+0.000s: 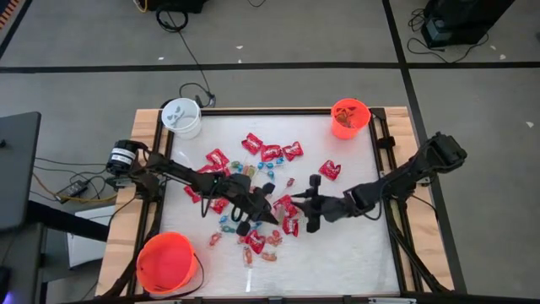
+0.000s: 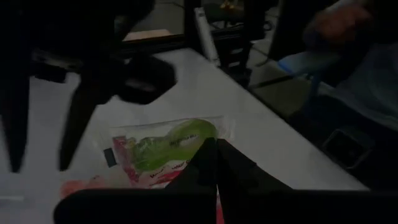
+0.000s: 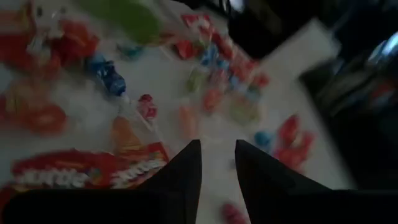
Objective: Sort candy by brand, put in halloween buckets
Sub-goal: Put the green gummy into the top orange bucket
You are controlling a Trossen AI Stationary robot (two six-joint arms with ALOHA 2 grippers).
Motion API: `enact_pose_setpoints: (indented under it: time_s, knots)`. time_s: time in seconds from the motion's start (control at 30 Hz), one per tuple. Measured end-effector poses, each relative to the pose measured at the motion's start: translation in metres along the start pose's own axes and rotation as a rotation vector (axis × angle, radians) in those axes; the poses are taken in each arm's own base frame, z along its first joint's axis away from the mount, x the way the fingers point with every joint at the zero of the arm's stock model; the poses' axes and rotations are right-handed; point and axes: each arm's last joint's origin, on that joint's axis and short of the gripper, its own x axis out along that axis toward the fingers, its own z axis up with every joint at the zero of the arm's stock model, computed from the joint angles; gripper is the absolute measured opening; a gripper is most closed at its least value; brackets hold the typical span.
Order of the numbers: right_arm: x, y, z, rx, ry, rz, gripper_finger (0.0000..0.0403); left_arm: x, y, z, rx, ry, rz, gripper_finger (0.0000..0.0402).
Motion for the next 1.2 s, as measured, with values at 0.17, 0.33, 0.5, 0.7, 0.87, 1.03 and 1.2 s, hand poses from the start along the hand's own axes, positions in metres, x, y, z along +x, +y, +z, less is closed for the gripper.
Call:
enact_pose_setpoints:
  time_s: [0.17,0.33,0.5,0.7,0.87,1.03,1.2]
  knots:
    - [-0.008,0.007,0.009,-0.255,-0.049,-0.072,0.011,-0.002,0.006,0.001,-0.02,-0.018,-0.004,0.0004]
    - [-0.01,0.003,0.012,-0.316,-0.021,-0.205,0.011,-0.003,0.008,0.001,-0.03,-0.014,0.033,0.0004]
    - [-0.013,0.01,0.014,-0.406,-0.063,-0.132,0.011,-0.003,0.008,0.001,-0.027,-0.014,0.033,0.0004]
    - [-0.014,0.01,0.015,-0.399,-0.064,-0.142,0.011,-0.003,0.008,0.001,-0.026,-0.013,0.034,0.0005]
    - [-0.015,0.011,0.015,-0.398,-0.069,-0.134,0.011,-0.003,0.008,-0.002,-0.036,0.011,0.036,0.0005]
    - [-0.015,0.013,0.015,-0.413,-0.106,-0.067,0.011,-0.003,0.008,-0.001,-0.035,0.008,0.039,0.0005]
    - [-0.015,0.013,0.017,-0.46,-0.131,-0.038,0.0111,-0.005,0.01,-0.006,-0.044,0.021,0.083,0.0005]
